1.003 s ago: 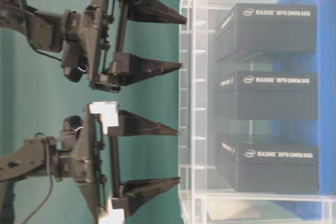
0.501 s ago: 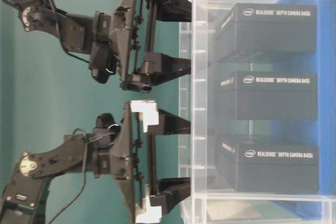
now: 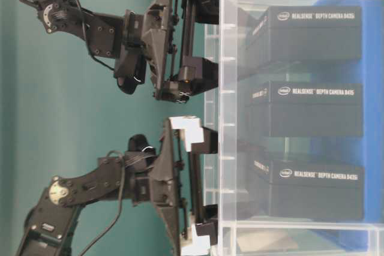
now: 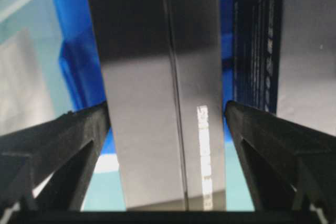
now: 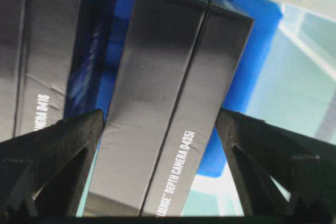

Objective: Take the box out of the case with both arms.
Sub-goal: 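Close both grippers on the tops of the two outer boxes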

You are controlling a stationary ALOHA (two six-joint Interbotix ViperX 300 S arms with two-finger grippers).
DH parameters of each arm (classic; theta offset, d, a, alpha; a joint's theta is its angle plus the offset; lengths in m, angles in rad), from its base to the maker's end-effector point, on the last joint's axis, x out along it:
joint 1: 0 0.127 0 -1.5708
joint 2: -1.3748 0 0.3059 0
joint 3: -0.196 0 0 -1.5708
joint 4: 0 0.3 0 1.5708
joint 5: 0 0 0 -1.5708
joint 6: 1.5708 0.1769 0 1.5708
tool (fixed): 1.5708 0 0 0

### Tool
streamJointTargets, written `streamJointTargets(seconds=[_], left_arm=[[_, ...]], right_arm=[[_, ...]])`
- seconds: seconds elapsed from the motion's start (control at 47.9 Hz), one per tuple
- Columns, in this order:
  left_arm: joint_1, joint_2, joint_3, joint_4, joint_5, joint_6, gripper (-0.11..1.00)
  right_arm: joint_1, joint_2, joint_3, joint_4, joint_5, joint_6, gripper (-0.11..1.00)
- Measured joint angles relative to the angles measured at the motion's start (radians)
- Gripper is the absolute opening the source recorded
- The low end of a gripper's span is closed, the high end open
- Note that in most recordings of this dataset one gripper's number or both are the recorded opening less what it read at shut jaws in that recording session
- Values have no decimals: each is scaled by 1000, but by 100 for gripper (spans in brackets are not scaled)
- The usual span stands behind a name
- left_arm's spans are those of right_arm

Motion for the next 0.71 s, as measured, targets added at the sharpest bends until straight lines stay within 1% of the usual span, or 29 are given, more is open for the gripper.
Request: streamJointTargets(seconds=[0.355, 0.71], left_arm=[[0, 3, 5, -5, -2, 2, 89], [-2, 3, 5, -9, 6, 8, 87]], right_arm=[[2, 2, 17, 0, -15, 5, 95], [0, 0, 14, 5, 6, 5, 95]])
